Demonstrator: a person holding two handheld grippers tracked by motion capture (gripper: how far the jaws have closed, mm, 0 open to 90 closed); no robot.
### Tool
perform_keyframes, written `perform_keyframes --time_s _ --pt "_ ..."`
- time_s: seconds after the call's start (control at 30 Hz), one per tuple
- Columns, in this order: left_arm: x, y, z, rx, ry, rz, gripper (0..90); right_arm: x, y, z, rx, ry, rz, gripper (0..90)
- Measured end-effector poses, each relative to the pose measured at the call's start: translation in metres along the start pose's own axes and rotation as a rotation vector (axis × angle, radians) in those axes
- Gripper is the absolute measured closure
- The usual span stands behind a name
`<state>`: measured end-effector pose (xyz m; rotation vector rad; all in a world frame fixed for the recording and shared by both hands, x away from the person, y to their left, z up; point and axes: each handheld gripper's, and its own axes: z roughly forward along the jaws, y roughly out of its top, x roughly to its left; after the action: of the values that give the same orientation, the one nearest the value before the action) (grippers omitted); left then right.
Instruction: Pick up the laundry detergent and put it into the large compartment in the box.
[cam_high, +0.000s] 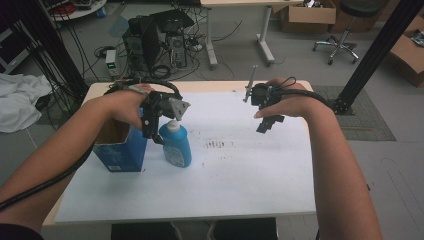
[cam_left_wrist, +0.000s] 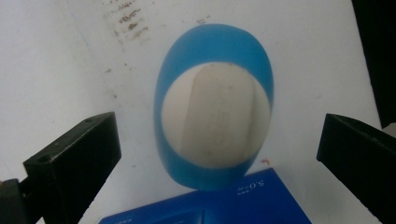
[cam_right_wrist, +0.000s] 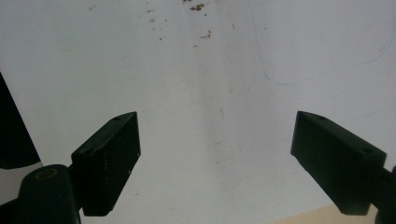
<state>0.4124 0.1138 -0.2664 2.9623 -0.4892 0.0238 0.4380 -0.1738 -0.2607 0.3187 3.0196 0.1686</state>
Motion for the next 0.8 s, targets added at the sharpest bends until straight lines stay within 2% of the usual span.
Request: perform_keyframes --time_s 0.2,0.3,0.6,0.8 --pt "0.000 0.002 0.007 -0.006 0.010 0.022 0.1 -0.001 0.000 0.000 0.008 -0.001 0.005 15.8" --pt "0.001 0.003 0.011 0.006 0.009 0.031 0.2 -0.001 0.000 0.001 0.008 -0.001 0.006 15.8" --pt "0.003 0.003 0.026 0.033 0.010 0.032 0.2 -0.001 0.002 0.004 0.013 0.002 0.002 15.8" --pt "0.003 0.003 0.030 0.036 0.015 0.036 0.3 -0.002 0.004 0.007 0.014 0.005 -0.001 15.8"
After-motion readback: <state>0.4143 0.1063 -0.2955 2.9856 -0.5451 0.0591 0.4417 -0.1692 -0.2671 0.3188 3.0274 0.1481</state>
